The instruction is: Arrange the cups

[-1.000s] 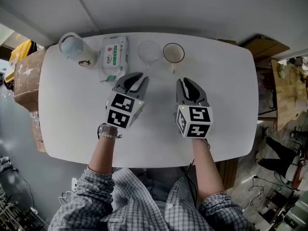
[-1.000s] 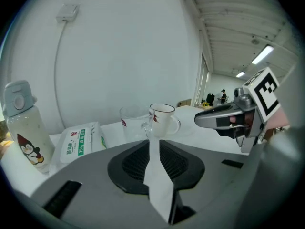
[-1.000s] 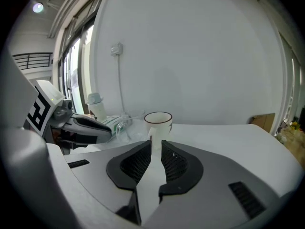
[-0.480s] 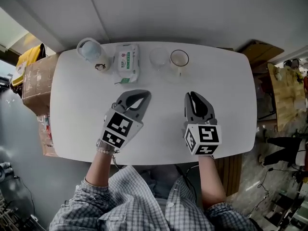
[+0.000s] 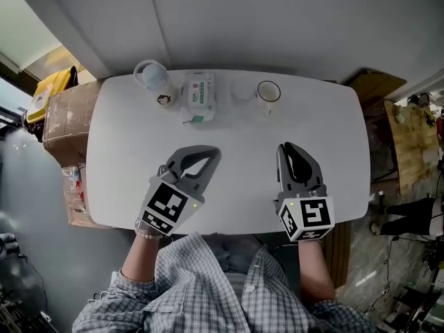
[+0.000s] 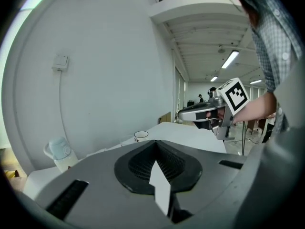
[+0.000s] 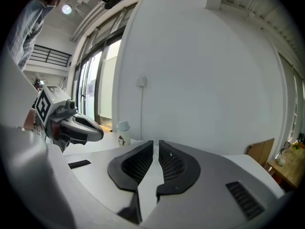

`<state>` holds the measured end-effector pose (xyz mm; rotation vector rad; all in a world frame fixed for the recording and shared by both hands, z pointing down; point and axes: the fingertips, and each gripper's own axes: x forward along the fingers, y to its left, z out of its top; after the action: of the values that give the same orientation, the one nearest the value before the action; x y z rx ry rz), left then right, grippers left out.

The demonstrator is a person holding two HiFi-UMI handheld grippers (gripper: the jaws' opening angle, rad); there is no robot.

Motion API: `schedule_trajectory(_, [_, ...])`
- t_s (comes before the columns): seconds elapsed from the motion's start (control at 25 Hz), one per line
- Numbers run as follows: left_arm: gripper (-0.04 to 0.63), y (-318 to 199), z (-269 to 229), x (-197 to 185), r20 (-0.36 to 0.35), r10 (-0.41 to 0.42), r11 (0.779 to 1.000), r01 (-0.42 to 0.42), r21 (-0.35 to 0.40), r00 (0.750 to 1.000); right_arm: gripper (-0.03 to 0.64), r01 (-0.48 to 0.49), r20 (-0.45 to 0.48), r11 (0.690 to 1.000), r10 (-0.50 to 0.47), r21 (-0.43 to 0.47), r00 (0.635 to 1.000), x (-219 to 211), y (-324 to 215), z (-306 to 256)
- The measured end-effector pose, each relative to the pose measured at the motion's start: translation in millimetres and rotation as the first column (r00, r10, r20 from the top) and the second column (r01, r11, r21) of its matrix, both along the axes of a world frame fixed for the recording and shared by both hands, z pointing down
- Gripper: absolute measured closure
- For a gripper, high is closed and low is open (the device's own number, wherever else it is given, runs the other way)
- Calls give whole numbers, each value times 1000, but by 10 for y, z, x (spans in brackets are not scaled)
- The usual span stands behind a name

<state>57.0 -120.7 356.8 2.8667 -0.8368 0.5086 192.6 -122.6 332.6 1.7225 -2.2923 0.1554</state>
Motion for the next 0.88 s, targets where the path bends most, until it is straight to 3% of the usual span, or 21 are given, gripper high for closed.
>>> schedule_trajectory(0.36, [584,68,-153,-401,-29,-77,997,77,13,997,571,46,-12,998,-46,39,999,-258,41,-206])
schedule_trajectory(0.88, [585,82,-406,-464,-102,-102,994,104,22,990,574,96,-2,991,-96,92,995,-410,57,-323])
